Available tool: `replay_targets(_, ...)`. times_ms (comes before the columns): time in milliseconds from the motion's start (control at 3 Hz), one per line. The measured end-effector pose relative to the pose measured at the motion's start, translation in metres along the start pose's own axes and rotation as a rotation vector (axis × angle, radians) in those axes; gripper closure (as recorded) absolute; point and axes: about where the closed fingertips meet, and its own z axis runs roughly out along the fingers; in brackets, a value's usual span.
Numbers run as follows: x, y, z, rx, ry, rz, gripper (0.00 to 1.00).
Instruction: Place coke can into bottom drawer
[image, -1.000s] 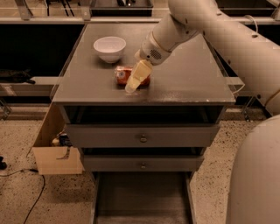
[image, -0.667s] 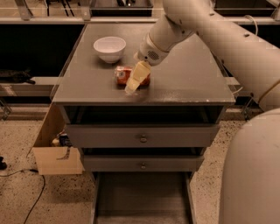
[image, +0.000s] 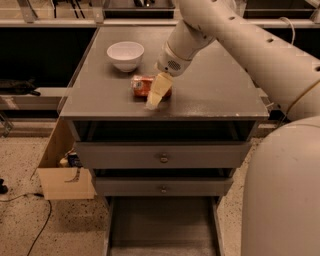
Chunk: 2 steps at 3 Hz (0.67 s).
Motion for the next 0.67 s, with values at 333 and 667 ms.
replay_targets(333, 0.0025, 0.0008, 0.0019, -0.003, 0.004, 0.003, 0.03)
replay_targets(667, 0.0025, 0.0008, 0.002, -0.003, 0.004, 0.003, 0.27)
